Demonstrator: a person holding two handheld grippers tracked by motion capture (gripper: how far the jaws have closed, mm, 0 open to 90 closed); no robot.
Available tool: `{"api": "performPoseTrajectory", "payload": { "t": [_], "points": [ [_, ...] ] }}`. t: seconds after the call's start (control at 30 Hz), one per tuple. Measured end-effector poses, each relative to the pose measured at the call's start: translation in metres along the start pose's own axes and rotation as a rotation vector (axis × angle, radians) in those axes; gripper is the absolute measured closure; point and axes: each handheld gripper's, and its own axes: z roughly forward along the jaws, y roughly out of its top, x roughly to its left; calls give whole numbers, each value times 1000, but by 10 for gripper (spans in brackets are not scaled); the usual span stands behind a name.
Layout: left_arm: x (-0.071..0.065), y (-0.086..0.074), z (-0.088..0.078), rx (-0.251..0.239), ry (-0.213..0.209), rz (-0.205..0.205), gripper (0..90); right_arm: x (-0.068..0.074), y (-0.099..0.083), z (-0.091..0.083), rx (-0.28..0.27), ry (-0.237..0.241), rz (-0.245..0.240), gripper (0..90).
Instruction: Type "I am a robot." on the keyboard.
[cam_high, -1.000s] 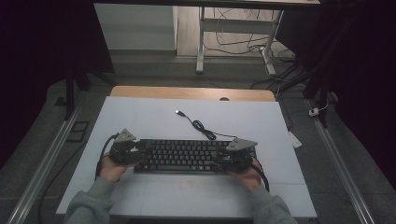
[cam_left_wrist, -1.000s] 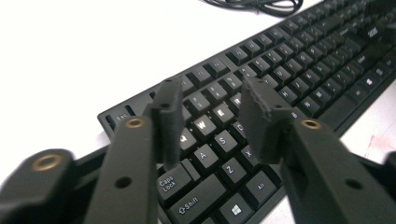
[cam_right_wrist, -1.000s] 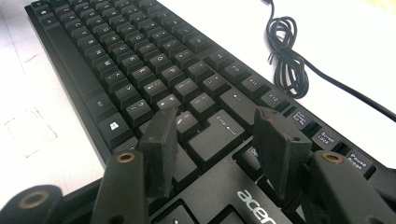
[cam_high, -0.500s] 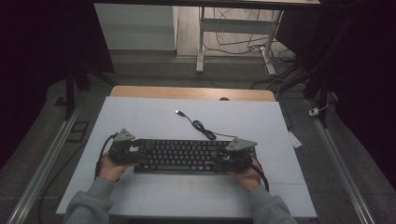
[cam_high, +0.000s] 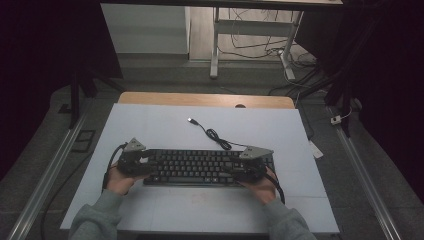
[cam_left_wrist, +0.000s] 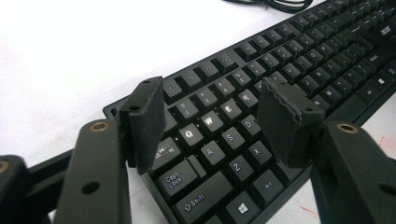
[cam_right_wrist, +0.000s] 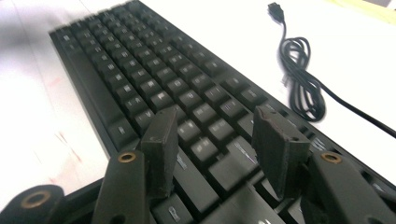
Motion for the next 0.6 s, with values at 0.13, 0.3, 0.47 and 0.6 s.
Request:
{"api": "performPoseTrajectory", "payload": {
  "t": [0.13, 0.3, 0.47, 0.6],
  "points": [
    [0, 0, 1, 4, 0, 1, 407, 4, 5, 4, -4, 17, 4, 514],
    [0, -1, 1, 3, 8, 1, 405, 9, 13, 9, -16, 32, -5, 521],
    [1, -1, 1, 4, 13, 0, 403, 14, 18, 14, -16, 52, -14, 557],
    [0, -1, 2, 7, 12, 1, 401, 18, 22, 18, -12, 67, -27, 635]
  ]
}}
